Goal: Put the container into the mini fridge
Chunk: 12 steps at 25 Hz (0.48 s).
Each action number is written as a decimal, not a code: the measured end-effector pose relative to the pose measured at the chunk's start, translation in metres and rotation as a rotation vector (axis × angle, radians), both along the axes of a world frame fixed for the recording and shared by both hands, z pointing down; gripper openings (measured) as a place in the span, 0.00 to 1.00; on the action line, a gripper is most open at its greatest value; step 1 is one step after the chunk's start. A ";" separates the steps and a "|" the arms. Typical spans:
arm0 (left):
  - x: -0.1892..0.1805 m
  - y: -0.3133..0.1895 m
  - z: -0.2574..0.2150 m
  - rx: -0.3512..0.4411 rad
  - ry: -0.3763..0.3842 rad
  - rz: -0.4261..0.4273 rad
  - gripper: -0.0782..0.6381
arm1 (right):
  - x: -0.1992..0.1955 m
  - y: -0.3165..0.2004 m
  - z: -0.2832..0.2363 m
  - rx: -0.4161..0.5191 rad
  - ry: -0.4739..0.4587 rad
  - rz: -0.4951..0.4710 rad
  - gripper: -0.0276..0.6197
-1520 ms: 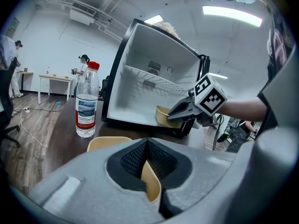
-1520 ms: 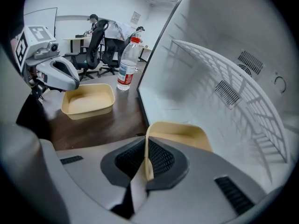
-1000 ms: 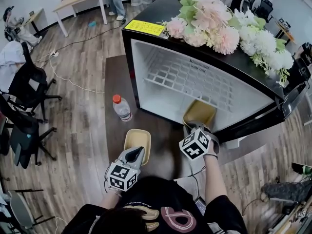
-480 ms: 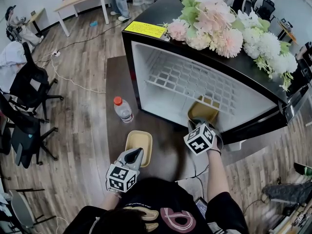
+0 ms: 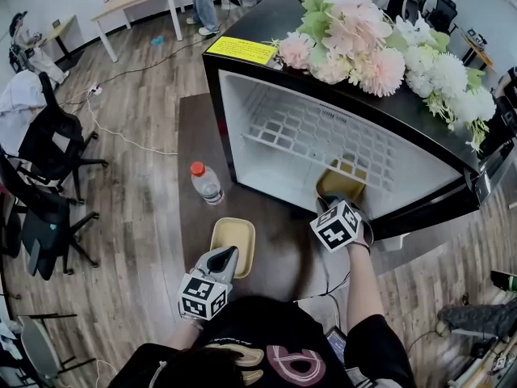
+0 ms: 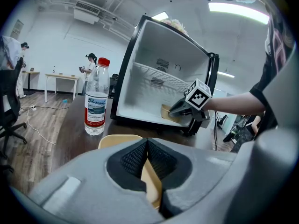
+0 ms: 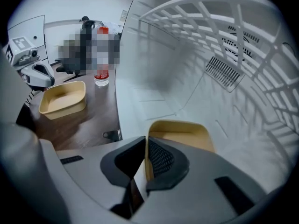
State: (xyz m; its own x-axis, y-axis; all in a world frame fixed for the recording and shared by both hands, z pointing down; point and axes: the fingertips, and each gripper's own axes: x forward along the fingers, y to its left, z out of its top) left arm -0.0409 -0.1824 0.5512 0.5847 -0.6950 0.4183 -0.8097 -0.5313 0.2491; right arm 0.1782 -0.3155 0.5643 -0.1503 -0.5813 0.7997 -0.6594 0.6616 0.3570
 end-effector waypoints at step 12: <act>-0.005 -0.003 0.000 0.004 -0.023 -0.029 0.12 | 0.002 -0.005 -0.015 0.072 -0.042 0.045 0.30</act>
State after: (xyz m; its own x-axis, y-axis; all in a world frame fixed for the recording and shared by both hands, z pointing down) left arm -0.0456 -0.1853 0.5512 0.5548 -0.7132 0.4284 -0.8301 -0.5089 0.2278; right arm 0.1801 -0.3207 0.5497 -0.1555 -0.6439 0.7491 -0.7032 0.6048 0.3739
